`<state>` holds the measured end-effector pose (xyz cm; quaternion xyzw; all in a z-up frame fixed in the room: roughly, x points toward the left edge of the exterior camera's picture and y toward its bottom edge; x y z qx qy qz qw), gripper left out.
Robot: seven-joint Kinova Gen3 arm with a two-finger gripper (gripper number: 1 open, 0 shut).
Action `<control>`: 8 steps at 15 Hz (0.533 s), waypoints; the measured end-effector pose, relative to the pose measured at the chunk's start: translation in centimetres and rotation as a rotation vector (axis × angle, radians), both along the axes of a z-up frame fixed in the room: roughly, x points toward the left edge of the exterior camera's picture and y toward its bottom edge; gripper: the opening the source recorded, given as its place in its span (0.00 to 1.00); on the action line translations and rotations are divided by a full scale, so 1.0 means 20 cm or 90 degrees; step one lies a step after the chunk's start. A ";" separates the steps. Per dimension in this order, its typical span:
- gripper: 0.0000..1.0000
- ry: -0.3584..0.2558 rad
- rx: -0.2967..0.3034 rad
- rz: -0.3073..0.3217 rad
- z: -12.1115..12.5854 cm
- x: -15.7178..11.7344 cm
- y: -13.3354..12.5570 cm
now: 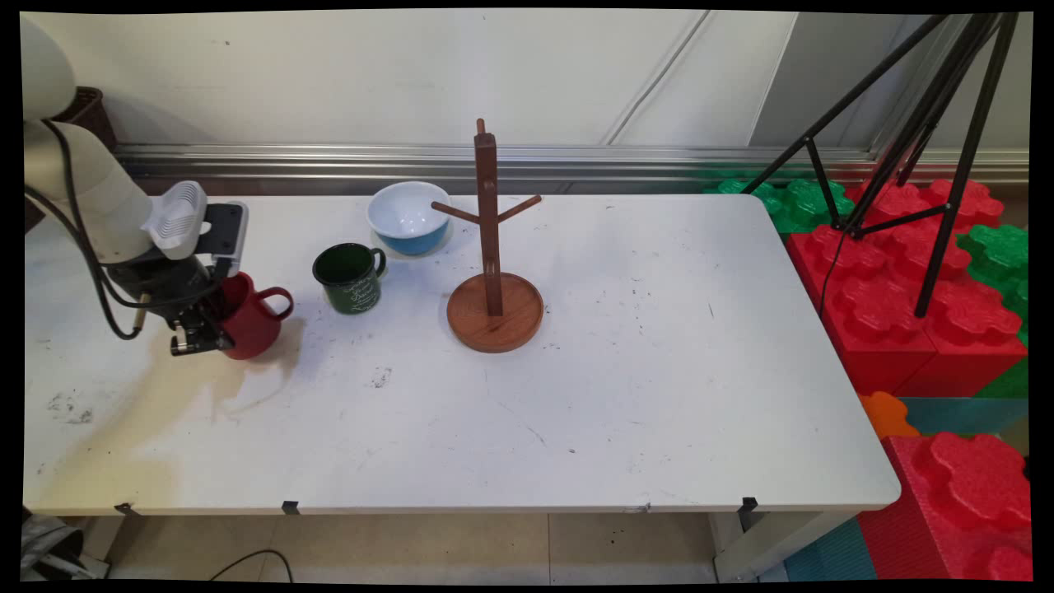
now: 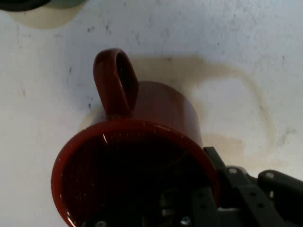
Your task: Place the picked object on the table
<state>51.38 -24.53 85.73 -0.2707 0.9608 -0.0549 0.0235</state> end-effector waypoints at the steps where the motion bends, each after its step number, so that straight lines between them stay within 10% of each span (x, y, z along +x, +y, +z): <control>1: 0.00 0.003 0.000 -0.001 -0.02 -0.01 -0.01; 8: 0.00 0.015 0.000 -0.007 -0.10 -0.03 -0.06</control>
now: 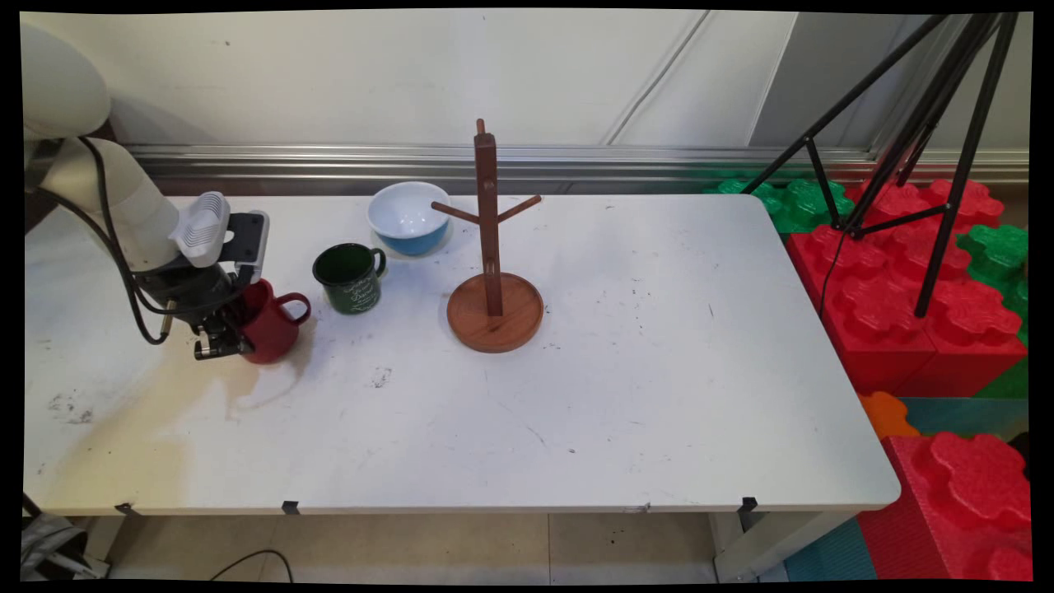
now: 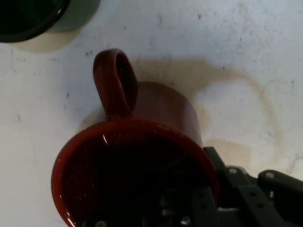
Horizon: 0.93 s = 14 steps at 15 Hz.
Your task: Place the picked object on the table
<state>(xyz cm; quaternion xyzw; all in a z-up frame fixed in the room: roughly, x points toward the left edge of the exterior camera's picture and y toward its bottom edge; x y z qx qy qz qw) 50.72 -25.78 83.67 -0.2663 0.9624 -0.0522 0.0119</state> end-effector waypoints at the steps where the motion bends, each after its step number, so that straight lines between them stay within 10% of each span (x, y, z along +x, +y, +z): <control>1: 0.00 0.001 0.000 -0.001 -0.01 0.00 0.00; 5: 0.00 0.003 0.001 -0.004 -0.03 0.00 -0.02; 6: 1.00 0.003 0.001 -0.006 -0.04 0.00 -0.02; 14: 1.00 0.009 -0.004 -0.019 -0.04 -0.02 -0.03</control>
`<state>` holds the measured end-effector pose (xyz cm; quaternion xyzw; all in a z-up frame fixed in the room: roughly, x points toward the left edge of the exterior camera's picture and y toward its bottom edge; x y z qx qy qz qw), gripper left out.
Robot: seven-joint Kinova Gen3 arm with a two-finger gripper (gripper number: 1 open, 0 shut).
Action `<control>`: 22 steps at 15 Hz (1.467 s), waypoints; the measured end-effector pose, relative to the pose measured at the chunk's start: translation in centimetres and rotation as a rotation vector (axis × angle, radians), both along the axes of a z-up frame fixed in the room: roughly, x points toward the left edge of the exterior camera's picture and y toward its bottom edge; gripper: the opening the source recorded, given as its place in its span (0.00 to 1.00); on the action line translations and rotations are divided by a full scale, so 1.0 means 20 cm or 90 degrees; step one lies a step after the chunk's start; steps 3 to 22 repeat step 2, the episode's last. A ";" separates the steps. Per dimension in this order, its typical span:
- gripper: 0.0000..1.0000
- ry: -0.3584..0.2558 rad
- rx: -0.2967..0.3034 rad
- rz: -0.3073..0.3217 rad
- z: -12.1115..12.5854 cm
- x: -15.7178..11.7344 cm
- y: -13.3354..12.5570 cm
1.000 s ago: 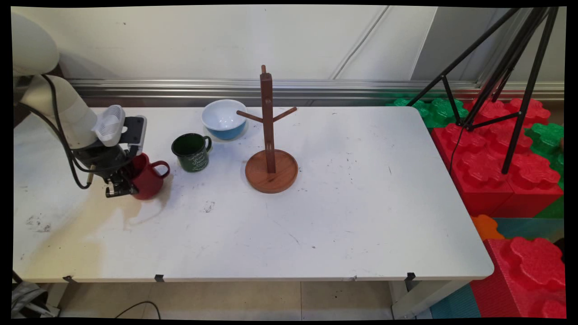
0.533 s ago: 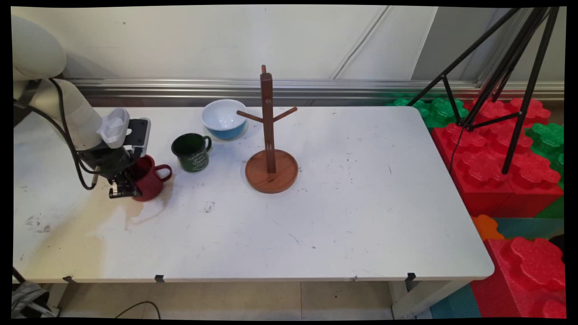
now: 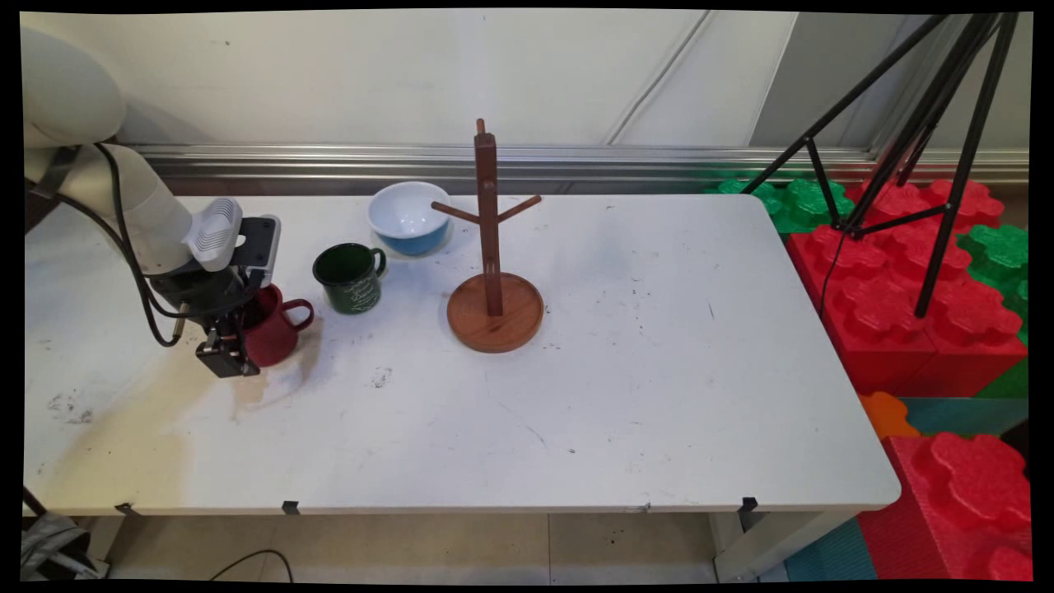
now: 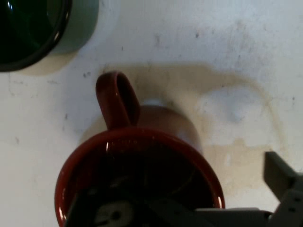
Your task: Place the picked object on the table
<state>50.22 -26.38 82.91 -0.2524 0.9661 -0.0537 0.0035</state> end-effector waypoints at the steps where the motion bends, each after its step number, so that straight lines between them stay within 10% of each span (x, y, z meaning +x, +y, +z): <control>1: 1.00 0.001 -0.001 -0.001 0.00 0.00 0.00; 22: 1.00 0.002 -0.002 -0.004 0.01 0.00 0.00</control>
